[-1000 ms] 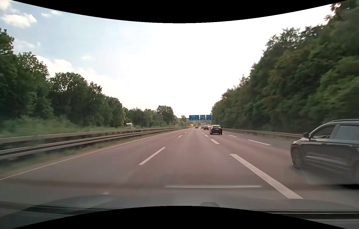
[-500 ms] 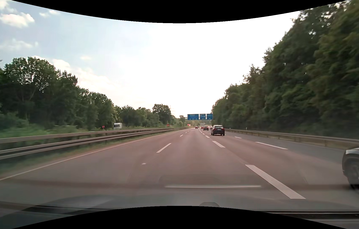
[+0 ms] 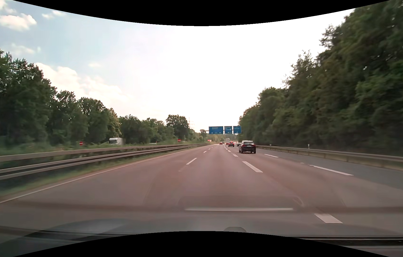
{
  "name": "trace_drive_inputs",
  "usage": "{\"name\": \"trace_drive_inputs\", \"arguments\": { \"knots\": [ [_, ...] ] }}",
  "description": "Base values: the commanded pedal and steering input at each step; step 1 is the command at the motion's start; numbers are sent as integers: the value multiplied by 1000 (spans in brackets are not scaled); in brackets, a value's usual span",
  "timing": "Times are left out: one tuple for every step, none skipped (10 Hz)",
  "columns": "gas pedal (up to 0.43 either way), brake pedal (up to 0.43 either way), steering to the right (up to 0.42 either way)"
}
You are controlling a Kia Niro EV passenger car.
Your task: Follow the waypoints while adhering to traffic rules and regulations
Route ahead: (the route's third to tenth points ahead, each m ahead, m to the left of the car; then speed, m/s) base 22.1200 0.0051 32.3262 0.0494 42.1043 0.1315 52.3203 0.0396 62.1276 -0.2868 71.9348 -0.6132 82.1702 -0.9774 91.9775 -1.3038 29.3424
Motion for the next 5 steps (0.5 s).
{"name": "trace_drive_inputs", "arguments": {
  "knots": [
    [130,0,-1],
    [130,0,-1],
    [130,0,-1],
    [130,0,-1],
    [130,0,-1]
  ]
}}
